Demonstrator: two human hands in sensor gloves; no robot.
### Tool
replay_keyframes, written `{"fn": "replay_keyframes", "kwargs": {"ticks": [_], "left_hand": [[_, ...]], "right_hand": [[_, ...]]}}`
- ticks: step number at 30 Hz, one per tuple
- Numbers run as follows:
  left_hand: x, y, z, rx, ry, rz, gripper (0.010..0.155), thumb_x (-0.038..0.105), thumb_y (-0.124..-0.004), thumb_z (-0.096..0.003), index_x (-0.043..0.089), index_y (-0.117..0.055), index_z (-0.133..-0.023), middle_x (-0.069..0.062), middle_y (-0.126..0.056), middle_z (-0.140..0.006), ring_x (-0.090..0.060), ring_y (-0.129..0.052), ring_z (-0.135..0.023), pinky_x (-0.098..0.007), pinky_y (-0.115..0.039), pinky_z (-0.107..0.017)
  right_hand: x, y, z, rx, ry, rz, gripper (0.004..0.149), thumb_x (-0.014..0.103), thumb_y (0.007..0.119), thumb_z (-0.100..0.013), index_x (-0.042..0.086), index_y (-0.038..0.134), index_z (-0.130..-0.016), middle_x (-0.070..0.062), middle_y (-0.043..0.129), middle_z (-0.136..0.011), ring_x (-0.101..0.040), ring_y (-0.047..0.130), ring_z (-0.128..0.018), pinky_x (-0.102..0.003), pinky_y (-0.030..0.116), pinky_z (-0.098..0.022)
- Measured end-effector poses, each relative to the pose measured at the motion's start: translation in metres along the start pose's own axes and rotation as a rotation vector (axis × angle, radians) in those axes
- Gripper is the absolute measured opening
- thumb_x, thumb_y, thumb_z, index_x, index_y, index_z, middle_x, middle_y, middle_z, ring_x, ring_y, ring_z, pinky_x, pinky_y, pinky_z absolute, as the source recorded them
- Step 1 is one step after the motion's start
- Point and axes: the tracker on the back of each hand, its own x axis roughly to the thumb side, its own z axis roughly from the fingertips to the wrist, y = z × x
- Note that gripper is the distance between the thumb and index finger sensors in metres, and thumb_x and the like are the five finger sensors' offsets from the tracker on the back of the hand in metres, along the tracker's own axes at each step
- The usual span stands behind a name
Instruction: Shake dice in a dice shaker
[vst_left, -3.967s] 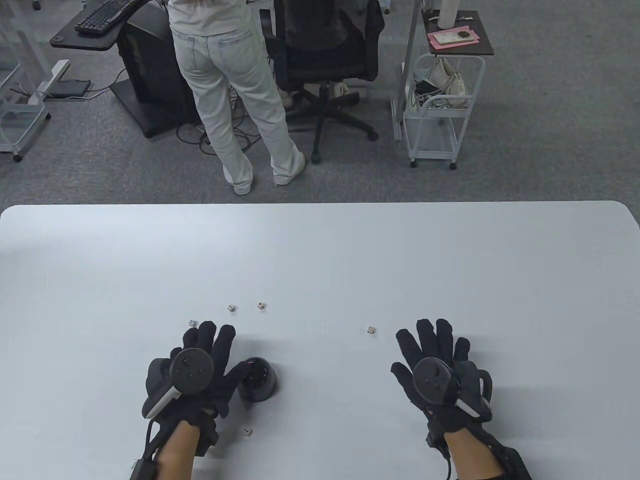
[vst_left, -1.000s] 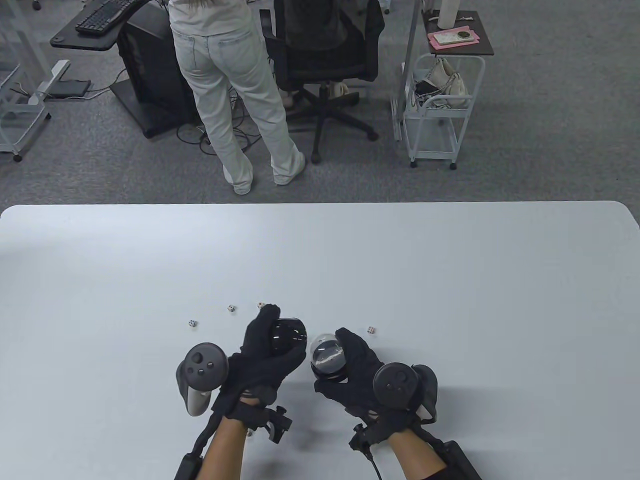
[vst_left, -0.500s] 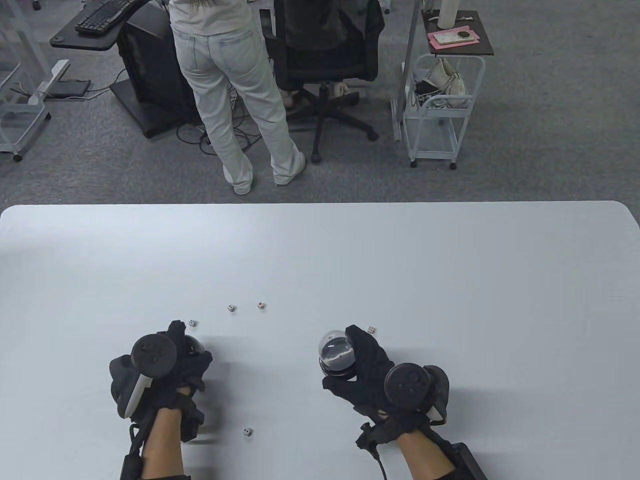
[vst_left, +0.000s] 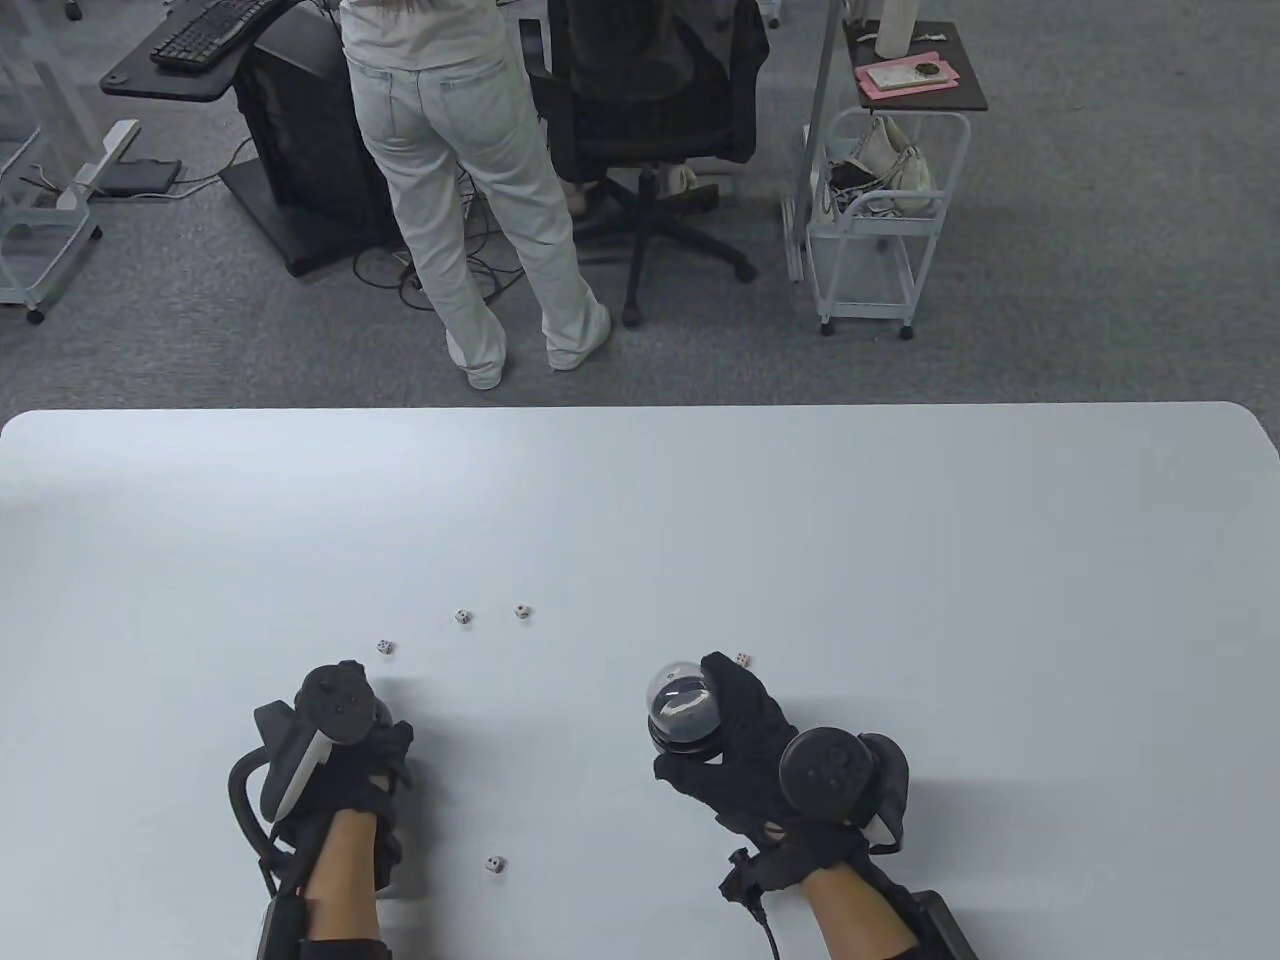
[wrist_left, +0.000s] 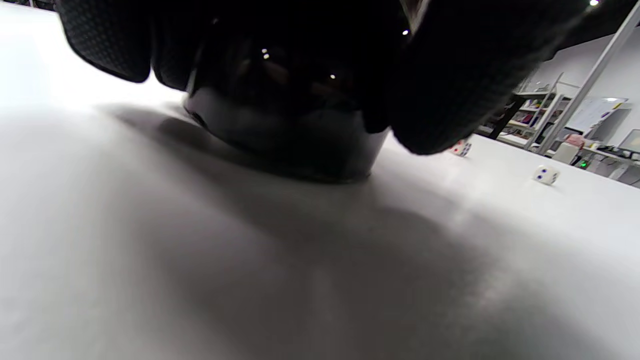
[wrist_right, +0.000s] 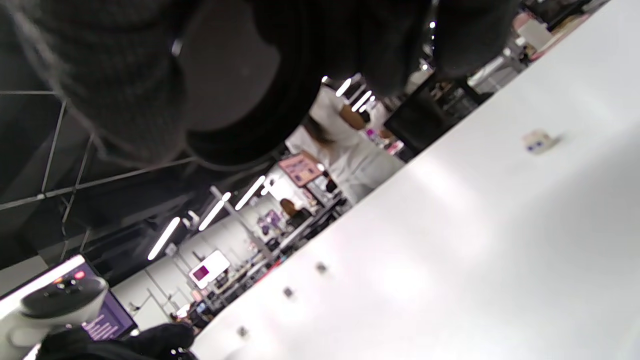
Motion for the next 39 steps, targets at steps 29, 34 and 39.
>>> {"fn": "replay_keyframes", "kwargs": {"ticks": [29, 34, 39], "left_hand": [[0.177, -0.022, 0.077, -0.255, -0.883, 0.517, 0.09, 0.067, -0.079, -0.05, 0.026, -0.032, -0.114, -0.021, -0.052, -0.114, -0.048, -0.065, -0.101, -0.066, -0.064, -0.066], [0.174, -0.028, 0.076, -0.186, -0.883, 0.56, 0.085, 0.064, -0.082, -0.0497, 0.022, -0.042, -0.111, -0.018, -0.065, -0.107, -0.043, -0.077, -0.093, -0.062, -0.07, -0.064], [0.157, -0.015, 0.074, -0.065, -0.835, 0.603, 0.084, 0.059, -0.085, -0.0496, 0.021, -0.042, -0.111, -0.021, -0.063, -0.107, -0.046, -0.075, -0.092, -0.061, -0.07, -0.063]], "right_hand": [[0.013, 0.016, -0.001, 0.076, -0.055, 0.13, 0.097, 0.055, 0.09, -0.047, 0.012, 0.034, -0.113, -0.027, 0.05, -0.108, -0.052, 0.065, -0.096, -0.068, 0.061, -0.067], [0.013, 0.017, -0.001, 0.109, -0.048, 0.143, 0.097, 0.055, 0.091, -0.047, 0.013, 0.035, -0.113, -0.026, 0.05, -0.108, -0.051, 0.064, -0.097, -0.069, 0.061, -0.067], [0.013, 0.016, 0.0, 0.108, -0.033, 0.191, 0.095, 0.054, 0.091, -0.047, 0.014, 0.035, -0.113, -0.026, 0.05, -0.109, -0.051, 0.064, -0.098, -0.069, 0.061, -0.067]]}}
